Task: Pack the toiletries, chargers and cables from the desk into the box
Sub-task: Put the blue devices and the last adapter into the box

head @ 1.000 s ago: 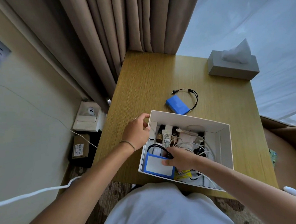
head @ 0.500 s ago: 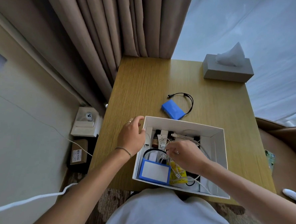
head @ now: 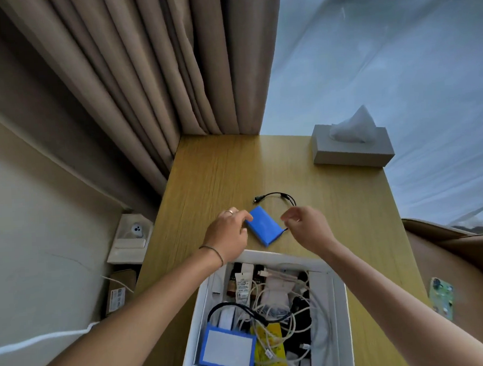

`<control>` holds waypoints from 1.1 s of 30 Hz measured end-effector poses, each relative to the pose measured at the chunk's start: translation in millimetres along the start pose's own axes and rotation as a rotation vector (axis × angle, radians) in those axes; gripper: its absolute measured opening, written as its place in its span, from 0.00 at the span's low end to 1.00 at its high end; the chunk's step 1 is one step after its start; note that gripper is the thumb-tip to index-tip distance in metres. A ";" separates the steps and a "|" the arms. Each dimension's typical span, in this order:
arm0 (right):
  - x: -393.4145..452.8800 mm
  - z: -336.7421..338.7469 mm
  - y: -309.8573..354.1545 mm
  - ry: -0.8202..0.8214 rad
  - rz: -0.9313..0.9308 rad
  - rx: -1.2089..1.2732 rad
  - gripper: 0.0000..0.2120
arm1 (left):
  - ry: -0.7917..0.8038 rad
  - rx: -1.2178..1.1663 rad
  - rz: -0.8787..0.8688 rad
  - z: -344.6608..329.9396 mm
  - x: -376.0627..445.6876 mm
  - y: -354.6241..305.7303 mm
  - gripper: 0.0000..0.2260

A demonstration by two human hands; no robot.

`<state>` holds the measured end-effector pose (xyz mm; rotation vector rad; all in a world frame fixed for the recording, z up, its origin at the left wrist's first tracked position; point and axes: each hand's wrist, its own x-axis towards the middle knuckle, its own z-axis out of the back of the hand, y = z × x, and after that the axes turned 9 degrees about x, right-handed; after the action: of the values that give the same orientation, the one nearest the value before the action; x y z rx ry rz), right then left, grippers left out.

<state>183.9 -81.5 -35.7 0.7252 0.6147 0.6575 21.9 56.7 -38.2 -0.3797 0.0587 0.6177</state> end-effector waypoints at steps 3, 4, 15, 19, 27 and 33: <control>16.3 6.7 -14.6 -0.002 -0.025 0.038 0.12 | 0.154 0.068 -0.044 -10.2 34.5 -6.4 0.18; 20.0 8.1 -19.8 -0.007 -0.027 0.058 0.11 | 0.193 0.109 -0.054 -14.7 45.5 -7.7 0.20; 20.7 13.3 -45.4 -0.063 -0.048 0.239 0.10 | 0.394 0.917 -0.577 -72.5 102.3 -24.3 0.35; 9.5 13.1 -48.2 -0.045 -0.057 0.275 0.10 | 0.342 0.989 -0.710 -78.3 111.1 -19.4 0.32; 5.7 29.4 -40.0 -0.080 0.072 0.278 0.12 | 0.468 0.378 -0.471 -33.6 107.9 -24.1 0.32; 13.0 40.2 -10.6 -0.025 0.232 0.183 0.33 | 0.540 0.113 -0.423 31.7 95.5 -25.9 0.31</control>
<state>223.7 -94.1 -23.3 0.9836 0.5777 0.8114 112.8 101.7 -16.1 -0.4256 0.5146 0.0805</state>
